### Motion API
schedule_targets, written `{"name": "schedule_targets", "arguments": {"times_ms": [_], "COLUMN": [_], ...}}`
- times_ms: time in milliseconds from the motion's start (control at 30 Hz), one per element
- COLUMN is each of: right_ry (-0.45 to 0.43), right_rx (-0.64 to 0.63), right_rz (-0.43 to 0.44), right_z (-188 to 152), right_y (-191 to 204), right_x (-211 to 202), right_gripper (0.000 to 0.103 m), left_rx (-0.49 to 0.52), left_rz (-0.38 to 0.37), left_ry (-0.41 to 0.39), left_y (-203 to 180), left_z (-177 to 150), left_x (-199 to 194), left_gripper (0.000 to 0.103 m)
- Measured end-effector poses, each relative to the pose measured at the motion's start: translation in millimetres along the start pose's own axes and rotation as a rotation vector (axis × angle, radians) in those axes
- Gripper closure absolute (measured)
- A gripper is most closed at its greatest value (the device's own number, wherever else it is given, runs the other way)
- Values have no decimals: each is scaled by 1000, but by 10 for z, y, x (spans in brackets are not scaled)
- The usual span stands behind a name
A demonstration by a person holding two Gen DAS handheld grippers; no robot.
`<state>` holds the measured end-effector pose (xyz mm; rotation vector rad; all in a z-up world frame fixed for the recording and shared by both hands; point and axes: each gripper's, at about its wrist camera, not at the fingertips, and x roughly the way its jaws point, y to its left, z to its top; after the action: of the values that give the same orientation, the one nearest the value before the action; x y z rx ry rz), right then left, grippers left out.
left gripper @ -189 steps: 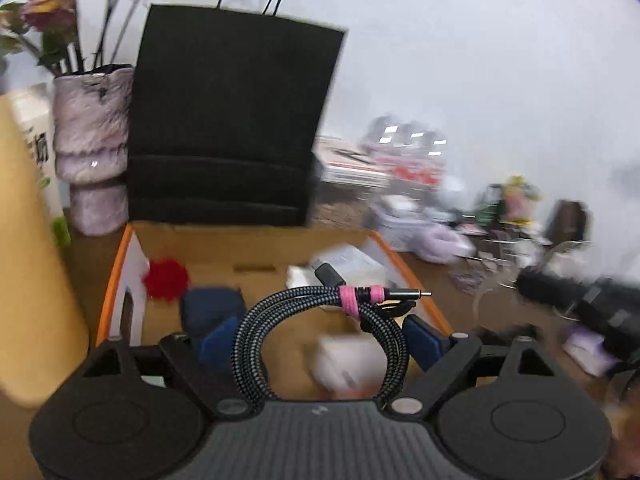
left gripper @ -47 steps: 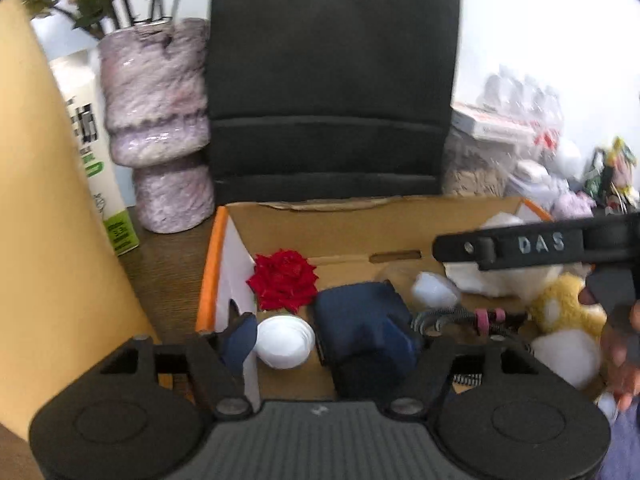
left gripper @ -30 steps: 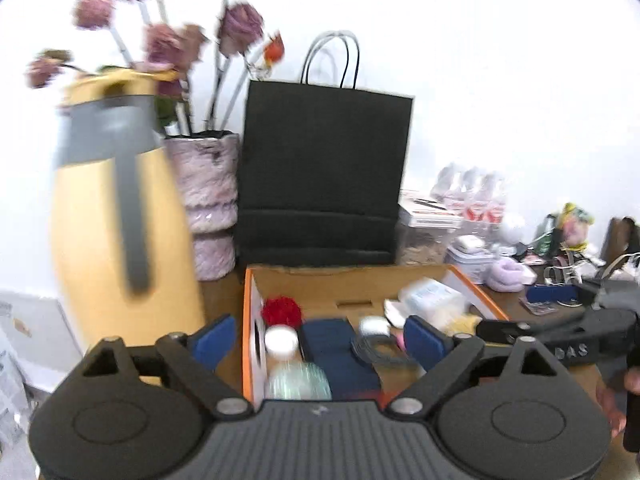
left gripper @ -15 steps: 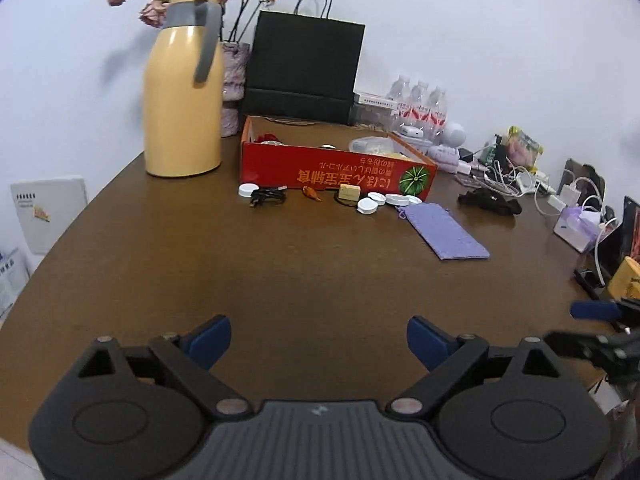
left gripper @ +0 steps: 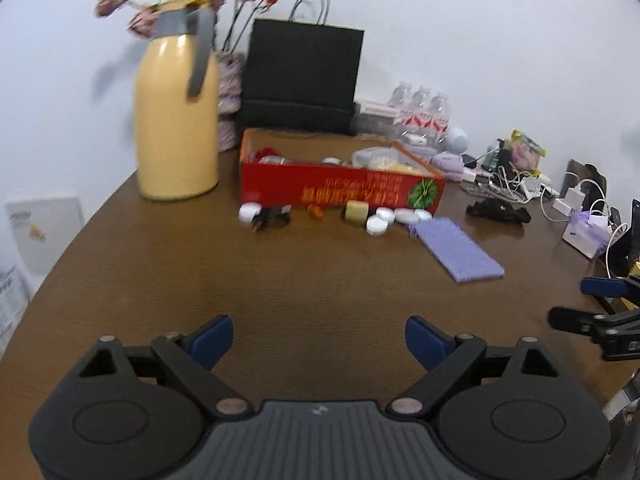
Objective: Organize objects
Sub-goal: 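Withdraw both open tools from the box back over the table, then grasp the small black cable with the left tool while the right tool grasps a white cap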
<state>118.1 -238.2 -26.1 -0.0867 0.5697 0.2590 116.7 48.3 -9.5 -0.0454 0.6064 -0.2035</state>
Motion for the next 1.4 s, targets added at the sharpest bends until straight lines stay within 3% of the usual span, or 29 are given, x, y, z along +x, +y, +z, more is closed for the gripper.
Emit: {"name": "schedule_targets", "arguments": {"times_ms": [133,200,267,300,367,533,600,667,733,867,1000,1133,1200,1233,1267,1400], "right_ry": [-24,-43,-33,-19,5,53,53,71,84,80,77,82,81,80,74,20], "right_rx": [-75,-85,-80,-82,-90,-117,-80,-50,-85,-155,-169,-151,-150,-148,-146,-136], "right_rz": [-15,21,70,96,131,139,163,204,213,192,195,227,227,219,211,201], "right_z": [280,479,671,762,860,956,969,948,904,847,833,826,827,824,821,812], "right_y": [1,-17,-22,-6,58,238,227,216,275,377,405,405,410,410,416,430], "right_x": [419,665,967,1156,1486,2114,2227,2269,2301,2283,2290,2293,2293,2282,2257,2009], "right_gripper": [7,9,16,20,25,41,48,52,55,61,63,70,75,76,79,79], "left_rx": [85,107,144,146,126,108,94,98,114,155,223,196,181,176,179,153], "left_rz": [-20,27,31,42,80,124,107,101,90,-35,-10,-19,5,3,-2,34], "left_ry": [-38,8,6,11,52,78,88,74,90,114,65,62,77,68,65,73], "left_y": [37,58,82,113,187,303,340,343,297,160,97,115,119,121,113,62], "left_z": [342,540,680,737,840,858,828,814,806,749,713,724,717,709,706,647], "left_x": [452,838,1169,1343,1683,2113,2182,2169,2118,2016,1993,2023,2070,2060,2041,1884], "left_gripper": [16,24,25,27,42,45,45,56,56,55,52,41,43,56,59,60]}}
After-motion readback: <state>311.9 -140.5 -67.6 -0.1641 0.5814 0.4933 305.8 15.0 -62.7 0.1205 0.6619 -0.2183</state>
